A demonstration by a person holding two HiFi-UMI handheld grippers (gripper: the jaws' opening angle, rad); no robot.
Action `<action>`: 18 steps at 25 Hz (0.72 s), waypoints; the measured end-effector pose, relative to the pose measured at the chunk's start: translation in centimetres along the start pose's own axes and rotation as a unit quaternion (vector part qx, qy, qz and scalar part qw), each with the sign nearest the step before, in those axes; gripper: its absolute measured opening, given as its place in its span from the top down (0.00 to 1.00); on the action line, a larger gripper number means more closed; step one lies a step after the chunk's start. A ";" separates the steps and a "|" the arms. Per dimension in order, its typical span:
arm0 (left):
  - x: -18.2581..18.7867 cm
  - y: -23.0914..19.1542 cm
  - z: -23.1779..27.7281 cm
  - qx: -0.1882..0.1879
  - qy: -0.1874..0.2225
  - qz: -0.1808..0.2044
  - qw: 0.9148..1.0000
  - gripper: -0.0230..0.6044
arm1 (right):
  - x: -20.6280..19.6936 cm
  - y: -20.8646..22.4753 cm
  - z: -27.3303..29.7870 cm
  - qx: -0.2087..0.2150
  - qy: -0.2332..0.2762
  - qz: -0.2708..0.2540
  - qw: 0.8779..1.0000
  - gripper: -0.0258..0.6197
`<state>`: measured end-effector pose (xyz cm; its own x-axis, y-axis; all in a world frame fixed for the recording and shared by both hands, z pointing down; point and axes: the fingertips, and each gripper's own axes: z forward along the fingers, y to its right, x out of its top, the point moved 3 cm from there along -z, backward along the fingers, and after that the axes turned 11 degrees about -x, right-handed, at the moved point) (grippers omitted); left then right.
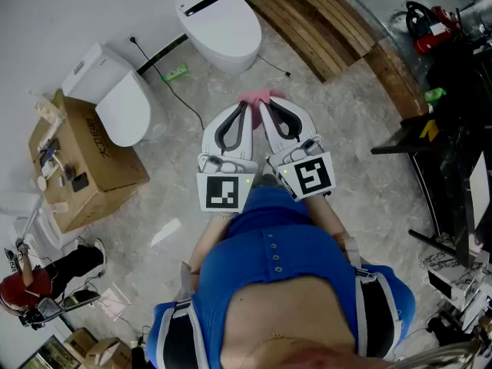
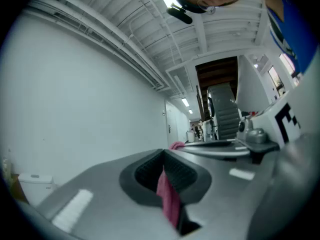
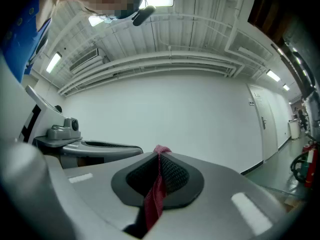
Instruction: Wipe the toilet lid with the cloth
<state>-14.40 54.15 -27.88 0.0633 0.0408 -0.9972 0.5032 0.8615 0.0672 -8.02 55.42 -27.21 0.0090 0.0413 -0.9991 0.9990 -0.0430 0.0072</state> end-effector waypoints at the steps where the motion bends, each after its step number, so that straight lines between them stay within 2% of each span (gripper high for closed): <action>1: 0.0 0.2 0.1 0.000 0.001 0.000 1.000 0.96 | 0.1 0.2 -0.2 0.001 0.005 0.002 1.000 0.94; 10: -0.1 1.4 1.1 0.007 0.003 -0.003 1.000 0.96 | 0.1 2.3 -0.9 0.001 0.018 0.024 1.000 0.94; 14: -0.2 1.9 1.7 0.013 0.009 0.003 1.000 0.96 | -0.1 3.2 -1.0 0.012 0.021 0.018 1.000 0.94; 18: -1.2 1.6 2.1 0.023 0.000 -0.012 1.000 0.96 | -0.7 3.4 -0.5 0.026 0.018 0.012 0.999 0.94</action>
<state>-11.87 54.40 -26.46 0.0504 0.0216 -0.9985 0.5429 0.8385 0.0455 -4.58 55.71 -26.51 0.0347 0.0747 -0.9966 0.9950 -0.0958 0.0274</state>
